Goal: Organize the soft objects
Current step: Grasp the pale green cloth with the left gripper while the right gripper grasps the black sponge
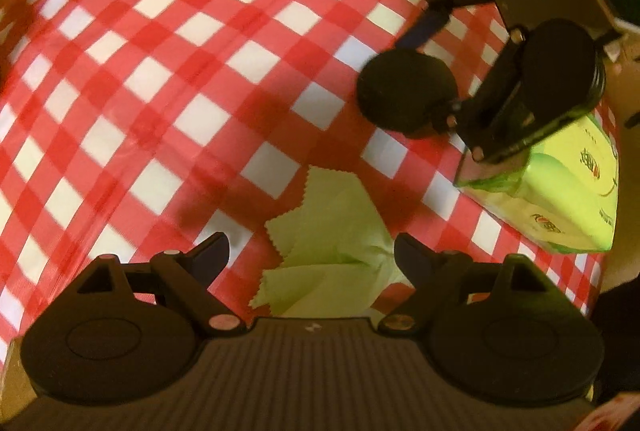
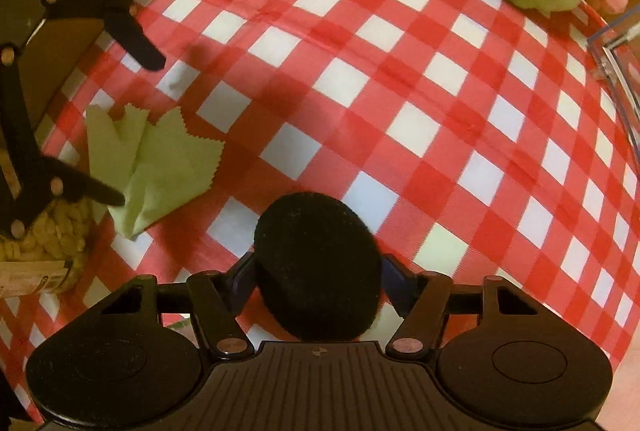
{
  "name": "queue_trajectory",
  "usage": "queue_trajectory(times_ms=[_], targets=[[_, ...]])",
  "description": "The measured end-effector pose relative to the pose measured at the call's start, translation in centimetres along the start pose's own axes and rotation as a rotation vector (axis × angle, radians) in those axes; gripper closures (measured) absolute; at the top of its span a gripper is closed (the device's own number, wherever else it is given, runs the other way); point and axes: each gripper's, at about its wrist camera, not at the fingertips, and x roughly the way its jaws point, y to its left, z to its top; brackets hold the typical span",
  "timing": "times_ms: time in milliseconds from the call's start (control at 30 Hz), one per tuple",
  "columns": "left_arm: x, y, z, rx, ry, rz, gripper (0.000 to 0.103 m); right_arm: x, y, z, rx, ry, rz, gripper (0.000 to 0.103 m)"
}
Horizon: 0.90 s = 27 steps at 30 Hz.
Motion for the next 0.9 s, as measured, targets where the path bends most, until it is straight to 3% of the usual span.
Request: queue_trajectory(times_ms=[233,433,500,567,600,733,900], targets=[[1.5,-1.3,0.9,0.113,0.080,-0.008,0.016,-1.8,-1.6,-0.6,0.073,-0.077,0.000,0.039],[2.7,-2.2,1.0,0.176,0.128,0.017,0.025,-3.2,-2.2,-0.8,0.100,-0.133,-0.024,0.039],[2.6,-2.3,1.0,0.180,0.126,0.031,0.033,-3.7,-2.4,-1.0,0.109,-0.147,-0.032,0.039],[2.2,-2.1,1.0,0.171,0.117,0.014,0.053,-4.0,-2.6,-1.1,0.120,-0.157,-0.040,0.039],[2.0,-2.1,1.0,0.173,0.117,0.017,0.057,-4.1,-2.6,-1.2,0.125,-0.162,-0.046,0.039],[1.0,-1.8,0.6,0.178,0.101,0.044,0.097,-4.5,-2.7,-1.4,0.144,-0.180,-0.061,0.039],[-1.2,-1.0,0.2,0.107,0.025,0.096,0.098,-6.2,-2.6,-2.0,0.161,-0.205,-0.067,0.039]])
